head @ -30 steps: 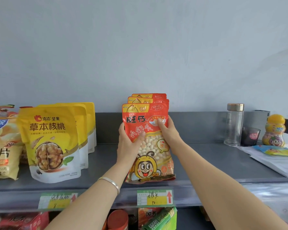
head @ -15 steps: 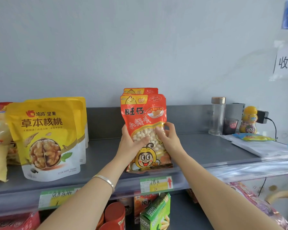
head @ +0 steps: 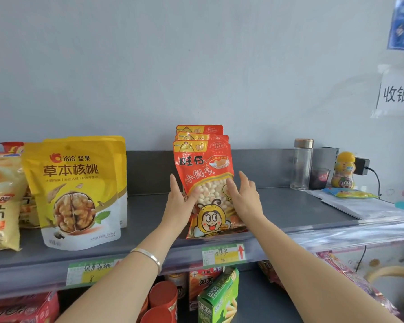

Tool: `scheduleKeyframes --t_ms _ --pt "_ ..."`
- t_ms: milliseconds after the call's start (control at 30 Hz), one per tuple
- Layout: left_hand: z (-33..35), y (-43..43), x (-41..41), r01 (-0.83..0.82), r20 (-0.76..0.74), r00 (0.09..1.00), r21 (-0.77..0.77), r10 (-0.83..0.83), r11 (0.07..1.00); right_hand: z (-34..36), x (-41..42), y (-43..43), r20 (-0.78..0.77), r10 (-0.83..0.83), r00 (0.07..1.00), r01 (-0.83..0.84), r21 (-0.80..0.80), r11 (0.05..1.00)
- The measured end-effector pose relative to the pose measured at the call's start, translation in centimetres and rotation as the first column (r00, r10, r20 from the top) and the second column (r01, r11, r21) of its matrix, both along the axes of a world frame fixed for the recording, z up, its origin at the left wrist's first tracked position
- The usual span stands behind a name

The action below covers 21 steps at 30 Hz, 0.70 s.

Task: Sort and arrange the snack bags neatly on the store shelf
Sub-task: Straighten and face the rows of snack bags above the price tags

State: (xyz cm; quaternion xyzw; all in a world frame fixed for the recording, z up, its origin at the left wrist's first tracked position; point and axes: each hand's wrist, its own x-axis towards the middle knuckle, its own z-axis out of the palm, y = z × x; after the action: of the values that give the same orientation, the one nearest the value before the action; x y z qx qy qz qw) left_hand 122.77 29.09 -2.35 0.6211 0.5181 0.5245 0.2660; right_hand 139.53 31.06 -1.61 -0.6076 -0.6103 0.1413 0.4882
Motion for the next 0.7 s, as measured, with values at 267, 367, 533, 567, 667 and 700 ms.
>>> scheduleKeyframes --t_ms 267,367,533,567,667,700 --pt "0.1 -1.2 0.3 -0.055 -0.085 0.994 0.139 0.067 0.989 0.5 -1.3 -2.6 0.150 -0.141 0.979 0.115 0.172 0.978" --pt "0.8 -2.0 0.2 -0.101 -0.159 0.979 0.172 0.129 0.980 1.1 -2.4 -3.2 0.244 -0.092 0.965 0.036 0.222 0.974" --pt "1.7 -4.1 -1.4 -0.219 -0.295 0.908 0.273 0.298 0.937 2.1 -5.2 -4.1 0.397 -0.014 0.918 -0.102 0.268 0.958" --pt "1.7 -4.6 -2.0 -0.242 -0.303 0.895 0.287 0.328 0.927 2.1 -5.8 -4.3 0.402 0.002 0.915 -0.124 0.280 0.952" --pt "1.5 -6.2 -4.3 -0.302 -0.318 0.854 0.338 0.411 0.891 1.7 -7.8 -4.8 0.426 0.077 0.902 -0.228 0.314 0.922" --pt "1.4 -6.8 -5.1 -0.315 -0.326 0.841 0.356 0.432 0.880 1.4 -8.5 -5.0 0.434 0.110 0.894 -0.267 0.318 0.910"
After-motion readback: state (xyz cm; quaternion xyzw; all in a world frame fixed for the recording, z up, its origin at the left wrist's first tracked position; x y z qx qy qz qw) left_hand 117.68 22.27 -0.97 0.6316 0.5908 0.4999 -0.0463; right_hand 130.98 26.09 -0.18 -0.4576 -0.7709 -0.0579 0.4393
